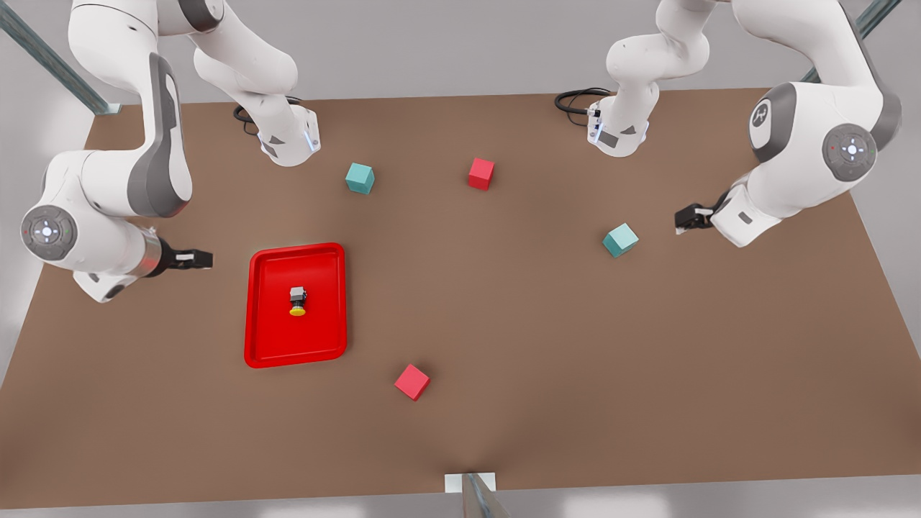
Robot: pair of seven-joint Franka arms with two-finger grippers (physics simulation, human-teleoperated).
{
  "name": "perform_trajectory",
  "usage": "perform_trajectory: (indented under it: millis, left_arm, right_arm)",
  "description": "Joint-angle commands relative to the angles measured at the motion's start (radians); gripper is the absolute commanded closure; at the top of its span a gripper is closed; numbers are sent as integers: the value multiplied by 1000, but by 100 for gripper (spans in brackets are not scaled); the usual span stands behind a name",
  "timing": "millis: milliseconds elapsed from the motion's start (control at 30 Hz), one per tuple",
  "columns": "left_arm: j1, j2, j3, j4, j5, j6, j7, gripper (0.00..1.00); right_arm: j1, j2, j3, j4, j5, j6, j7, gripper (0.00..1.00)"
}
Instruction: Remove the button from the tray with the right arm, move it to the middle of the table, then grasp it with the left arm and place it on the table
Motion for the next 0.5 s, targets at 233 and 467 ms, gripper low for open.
perform_trajectory:
  millis: [233,467]
  left_arm:
    - [32,46,-42,74,10,16,-55,0]
    - [5,264,-41,214,45,108,-51,0]
  right_arm:
    - [0,292,-2,230,-10,8,-20,0]
    - [23,407,-11,258,-51,41,-11,0]
